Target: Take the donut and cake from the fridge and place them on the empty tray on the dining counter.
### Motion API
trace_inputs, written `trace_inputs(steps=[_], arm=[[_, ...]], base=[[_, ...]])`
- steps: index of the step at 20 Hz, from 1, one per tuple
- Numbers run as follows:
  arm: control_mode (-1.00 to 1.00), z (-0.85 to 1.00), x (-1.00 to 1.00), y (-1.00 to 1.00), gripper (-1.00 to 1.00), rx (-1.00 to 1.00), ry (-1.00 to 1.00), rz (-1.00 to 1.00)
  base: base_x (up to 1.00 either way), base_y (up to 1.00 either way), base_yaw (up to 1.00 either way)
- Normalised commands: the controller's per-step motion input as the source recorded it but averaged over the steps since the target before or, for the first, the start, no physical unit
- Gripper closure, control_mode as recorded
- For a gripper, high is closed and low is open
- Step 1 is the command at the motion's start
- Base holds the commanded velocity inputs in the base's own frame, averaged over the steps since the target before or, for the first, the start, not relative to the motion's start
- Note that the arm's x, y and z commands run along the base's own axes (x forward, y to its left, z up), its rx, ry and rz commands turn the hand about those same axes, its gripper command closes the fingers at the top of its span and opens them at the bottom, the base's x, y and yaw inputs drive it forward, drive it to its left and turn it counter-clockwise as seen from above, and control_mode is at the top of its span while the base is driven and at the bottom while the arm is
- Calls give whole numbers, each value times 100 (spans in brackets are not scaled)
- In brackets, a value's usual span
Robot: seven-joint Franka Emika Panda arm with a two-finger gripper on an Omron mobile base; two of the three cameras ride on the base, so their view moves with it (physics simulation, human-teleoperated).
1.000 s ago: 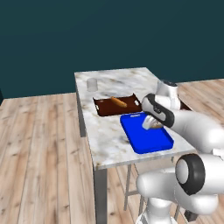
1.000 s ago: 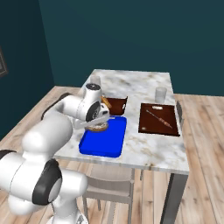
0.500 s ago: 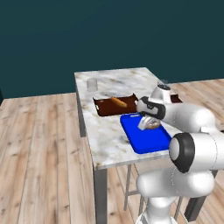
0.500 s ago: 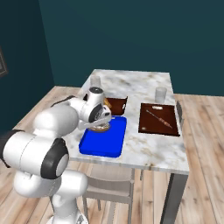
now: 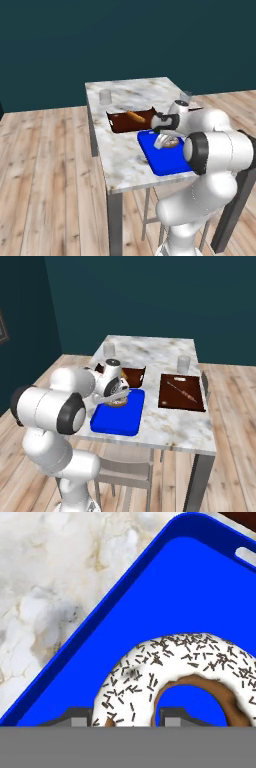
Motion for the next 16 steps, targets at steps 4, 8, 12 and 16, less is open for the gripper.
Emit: trace_inputs(steps=[4, 8, 12, 16], arm=[[-100, -20, 42, 0, 100, 0, 0, 0], [-100, -6, 41, 0, 100, 0, 0, 0], [-100, -2, 33, 0, 100, 0, 0, 0], [-100, -18, 23, 0, 100, 0, 0, 0]], base=[[0, 0, 0], [0, 0, 0], [0, 0, 0], [0, 0, 0]])
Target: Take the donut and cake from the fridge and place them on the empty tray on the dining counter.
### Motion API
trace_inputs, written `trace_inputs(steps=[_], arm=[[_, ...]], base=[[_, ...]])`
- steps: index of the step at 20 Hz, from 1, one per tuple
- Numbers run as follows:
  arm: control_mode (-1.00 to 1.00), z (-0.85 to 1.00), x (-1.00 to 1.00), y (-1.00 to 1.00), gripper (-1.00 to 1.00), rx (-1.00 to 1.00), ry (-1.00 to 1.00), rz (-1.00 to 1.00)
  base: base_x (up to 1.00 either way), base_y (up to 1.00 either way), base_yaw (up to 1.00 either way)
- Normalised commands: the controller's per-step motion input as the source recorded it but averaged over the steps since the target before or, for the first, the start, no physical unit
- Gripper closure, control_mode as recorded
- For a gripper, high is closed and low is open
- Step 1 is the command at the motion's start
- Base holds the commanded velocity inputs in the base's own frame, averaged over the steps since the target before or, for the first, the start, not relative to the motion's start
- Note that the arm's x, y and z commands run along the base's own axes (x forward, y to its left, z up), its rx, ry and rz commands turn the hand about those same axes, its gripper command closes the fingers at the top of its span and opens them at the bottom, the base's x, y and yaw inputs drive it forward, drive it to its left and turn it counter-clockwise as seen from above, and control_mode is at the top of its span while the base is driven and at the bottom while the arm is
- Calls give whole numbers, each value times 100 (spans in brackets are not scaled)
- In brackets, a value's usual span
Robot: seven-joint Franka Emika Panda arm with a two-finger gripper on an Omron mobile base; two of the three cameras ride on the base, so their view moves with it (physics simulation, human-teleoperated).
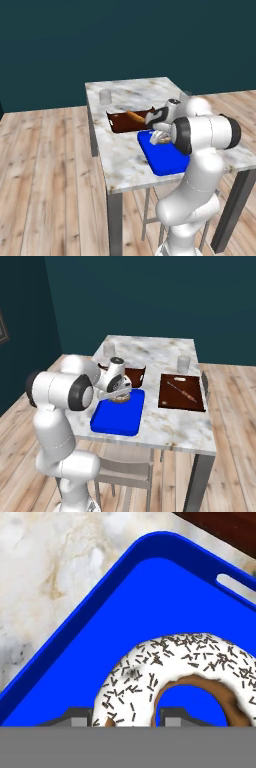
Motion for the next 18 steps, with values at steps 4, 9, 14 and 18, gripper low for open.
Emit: trace_inputs(steps=[4, 9, 14, 18], arm=[[-100, -34, 11, 0, 100, 0, 0, 0], [-100, -43, 16, 0, 100, 0, 0, 0], [-100, -34, 31, -7, 100, 0, 0, 0], [-100, -26, 16, -9, -100, 0, 0, 0]], base=[[0, 0, 0], [0, 0, 0], [0, 0, 0], [0, 0, 0]])
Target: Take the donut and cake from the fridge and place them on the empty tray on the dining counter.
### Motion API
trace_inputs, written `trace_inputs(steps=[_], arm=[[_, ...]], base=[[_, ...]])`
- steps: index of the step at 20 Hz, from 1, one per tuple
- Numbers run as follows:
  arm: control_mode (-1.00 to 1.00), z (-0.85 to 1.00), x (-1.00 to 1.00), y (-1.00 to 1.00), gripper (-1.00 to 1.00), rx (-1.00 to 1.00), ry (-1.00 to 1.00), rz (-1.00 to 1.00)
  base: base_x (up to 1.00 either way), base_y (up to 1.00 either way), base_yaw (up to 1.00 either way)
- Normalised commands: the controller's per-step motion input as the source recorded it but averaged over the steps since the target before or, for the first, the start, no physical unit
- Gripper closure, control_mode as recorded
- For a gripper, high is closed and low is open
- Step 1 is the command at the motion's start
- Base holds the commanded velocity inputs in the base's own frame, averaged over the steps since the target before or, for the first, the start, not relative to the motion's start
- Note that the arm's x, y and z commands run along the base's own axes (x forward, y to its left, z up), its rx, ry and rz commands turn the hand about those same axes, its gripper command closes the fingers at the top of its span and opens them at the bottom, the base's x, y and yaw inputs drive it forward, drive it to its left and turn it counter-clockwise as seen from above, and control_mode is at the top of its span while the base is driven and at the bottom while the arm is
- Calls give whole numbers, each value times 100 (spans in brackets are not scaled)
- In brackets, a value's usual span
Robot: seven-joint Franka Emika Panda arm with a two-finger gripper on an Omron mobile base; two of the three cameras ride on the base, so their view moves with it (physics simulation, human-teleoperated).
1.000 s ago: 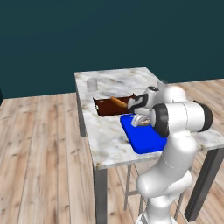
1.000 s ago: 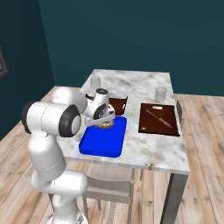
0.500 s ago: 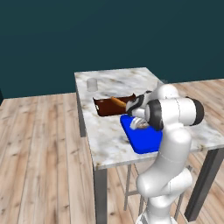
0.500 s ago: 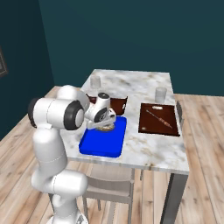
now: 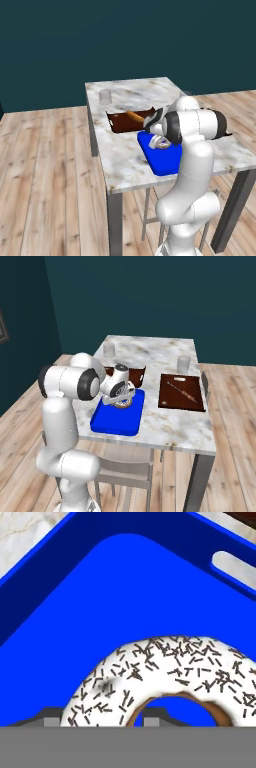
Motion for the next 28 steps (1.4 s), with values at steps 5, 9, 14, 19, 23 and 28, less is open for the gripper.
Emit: trace_inputs(steps=[5, 9, 14, 19, 23, 28], arm=[[-100, -3, -2, 0, -100, 0, 0, 0], [-100, 16, -11, 0, -100, 0, 0, 0], [-100, 32, -18, 0, -100, 0, -1, 0], [-100, 66, -59, 0, -100, 0, -13, 0], [-100, 92, -100, 0, -100, 0, -25, 0], [-100, 100, -100, 0, -100, 0, -34, -3]], base=[[0, 0, 0], [0, 0, 0], [0, 0, 0], [0, 0, 0], [0, 0, 0], [0, 0, 0]])
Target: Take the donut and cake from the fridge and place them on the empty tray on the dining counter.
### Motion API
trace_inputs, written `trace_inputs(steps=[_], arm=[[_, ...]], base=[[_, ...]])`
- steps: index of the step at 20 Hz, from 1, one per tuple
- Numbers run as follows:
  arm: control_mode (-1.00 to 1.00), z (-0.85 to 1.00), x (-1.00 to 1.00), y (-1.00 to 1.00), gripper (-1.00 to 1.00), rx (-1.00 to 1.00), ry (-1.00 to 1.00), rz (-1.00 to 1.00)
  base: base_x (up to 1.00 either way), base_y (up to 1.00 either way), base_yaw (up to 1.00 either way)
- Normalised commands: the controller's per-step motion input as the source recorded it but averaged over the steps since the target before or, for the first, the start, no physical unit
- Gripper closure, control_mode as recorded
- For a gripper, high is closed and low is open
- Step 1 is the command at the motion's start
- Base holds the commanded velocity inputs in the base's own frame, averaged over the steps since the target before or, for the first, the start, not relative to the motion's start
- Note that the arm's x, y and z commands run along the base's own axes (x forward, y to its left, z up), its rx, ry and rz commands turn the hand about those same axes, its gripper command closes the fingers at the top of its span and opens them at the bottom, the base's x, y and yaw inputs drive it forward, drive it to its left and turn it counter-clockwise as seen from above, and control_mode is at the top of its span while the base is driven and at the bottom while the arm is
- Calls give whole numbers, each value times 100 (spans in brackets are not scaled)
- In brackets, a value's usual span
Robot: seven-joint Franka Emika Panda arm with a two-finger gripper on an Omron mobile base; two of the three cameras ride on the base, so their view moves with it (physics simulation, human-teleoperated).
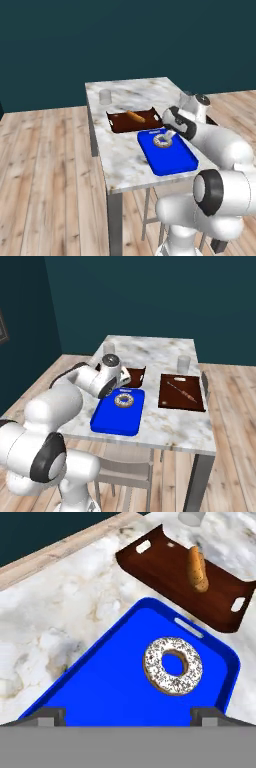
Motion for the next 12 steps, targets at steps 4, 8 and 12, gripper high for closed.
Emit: trace_inputs(steps=[4, 8, 12], arm=[[-100, 100, -100, 20, -100, -1, -50, -8], [-100, 100, -100, 38, -100, -2, -49, -6], [-100, 100, -94, 27, -100, 0, -37, -26]], base=[[0, 0, 0], [0, 0, 0], [0, 0, 0]])
